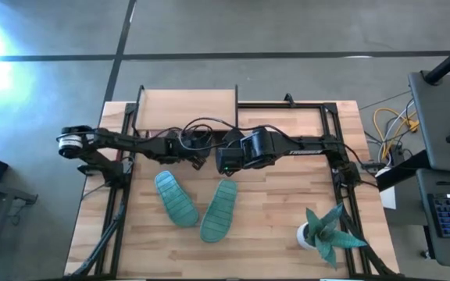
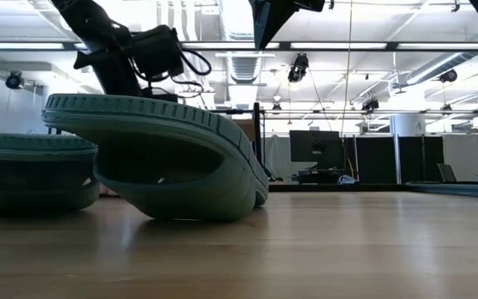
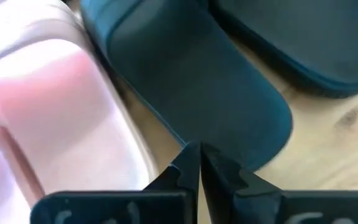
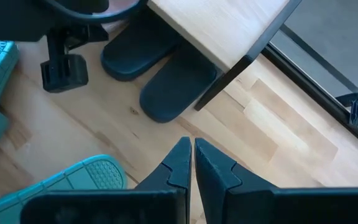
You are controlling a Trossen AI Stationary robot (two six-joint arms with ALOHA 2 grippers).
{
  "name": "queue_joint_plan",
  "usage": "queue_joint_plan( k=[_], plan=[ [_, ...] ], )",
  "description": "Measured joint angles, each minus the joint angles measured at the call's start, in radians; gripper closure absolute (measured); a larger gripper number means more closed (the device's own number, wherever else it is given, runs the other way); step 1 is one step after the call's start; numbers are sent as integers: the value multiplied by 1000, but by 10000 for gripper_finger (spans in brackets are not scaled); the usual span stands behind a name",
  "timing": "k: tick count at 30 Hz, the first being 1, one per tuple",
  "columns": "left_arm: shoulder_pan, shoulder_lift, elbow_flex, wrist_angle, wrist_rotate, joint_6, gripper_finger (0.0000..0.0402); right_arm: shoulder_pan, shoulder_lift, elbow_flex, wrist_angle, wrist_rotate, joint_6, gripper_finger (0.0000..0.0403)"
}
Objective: Pick and place slides into the shelf
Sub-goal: Adjust the black and pink slides under the shelf
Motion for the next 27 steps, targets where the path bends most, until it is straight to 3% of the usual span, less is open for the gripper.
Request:
queue_joint_plan(
  k=[5,12,14,18,27],
  plan=[
    [-28,-48,7,-3,9,-10,402,6,0,0,0,-3,0,390],
    [-99,-68,38,24,109,-21,402,12,-4,0,0,-3,8,390],
    [-112,-54,35,100,153,-15,402,12,-6,0,0,-3,8,390],
    [-127,11,36,247,225,43,402,12,-9,0,0,-3,18,390],
    [-127,278,204,258,234,265,402,29,-48,0,0,-3,64,390]
  ],
)
